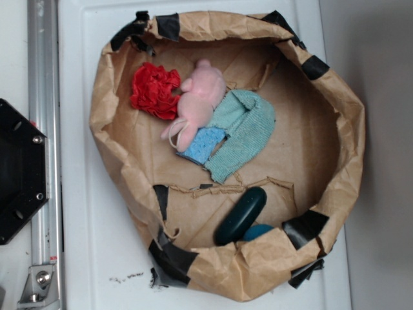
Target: Grab the plastic pickle.
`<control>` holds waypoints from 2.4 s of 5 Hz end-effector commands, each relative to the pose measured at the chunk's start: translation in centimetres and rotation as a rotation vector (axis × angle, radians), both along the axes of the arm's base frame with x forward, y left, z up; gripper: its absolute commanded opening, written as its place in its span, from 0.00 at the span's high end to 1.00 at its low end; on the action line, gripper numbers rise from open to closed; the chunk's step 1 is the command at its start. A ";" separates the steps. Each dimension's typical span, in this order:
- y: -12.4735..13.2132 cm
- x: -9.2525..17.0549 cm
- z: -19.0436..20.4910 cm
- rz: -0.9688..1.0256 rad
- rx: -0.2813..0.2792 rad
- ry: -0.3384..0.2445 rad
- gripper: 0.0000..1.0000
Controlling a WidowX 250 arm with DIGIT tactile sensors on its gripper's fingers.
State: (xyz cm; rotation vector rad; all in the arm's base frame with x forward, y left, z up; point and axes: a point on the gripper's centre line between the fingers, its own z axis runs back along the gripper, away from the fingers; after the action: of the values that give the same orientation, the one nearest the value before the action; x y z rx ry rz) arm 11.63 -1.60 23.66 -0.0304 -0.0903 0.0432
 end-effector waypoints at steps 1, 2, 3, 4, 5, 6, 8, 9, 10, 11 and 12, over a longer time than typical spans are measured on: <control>0.0 0.0 0.0 0.000 0.000 0.000 0.00; 1.1 4.9 -2.1 0.192 -0.088 -0.053 0.00; 2.0 8.9 -4.1 0.373 -0.117 -0.076 0.00; 2.6 11.1 -7.4 0.618 -0.126 -0.153 0.00; 1.9 12.7 -11.2 0.758 -0.131 -0.078 0.00; -1.4 14.7 -15.5 0.741 -0.121 0.029 0.00; -5.2 16.8 -18.9 0.700 -0.027 0.108 0.00; -6.0 17.0 -19.4 0.655 -0.008 0.097 0.00; -5.9 16.7 -18.7 0.552 -0.050 0.032 0.00; -4.8 15.2 -16.9 0.539 -0.085 -0.026 0.00; -3.6 14.3 -17.1 0.548 -0.133 -0.017 0.00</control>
State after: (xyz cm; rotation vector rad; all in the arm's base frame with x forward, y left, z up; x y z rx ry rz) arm 25.64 -6.47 5.35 -0.1060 -0.0527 0.5786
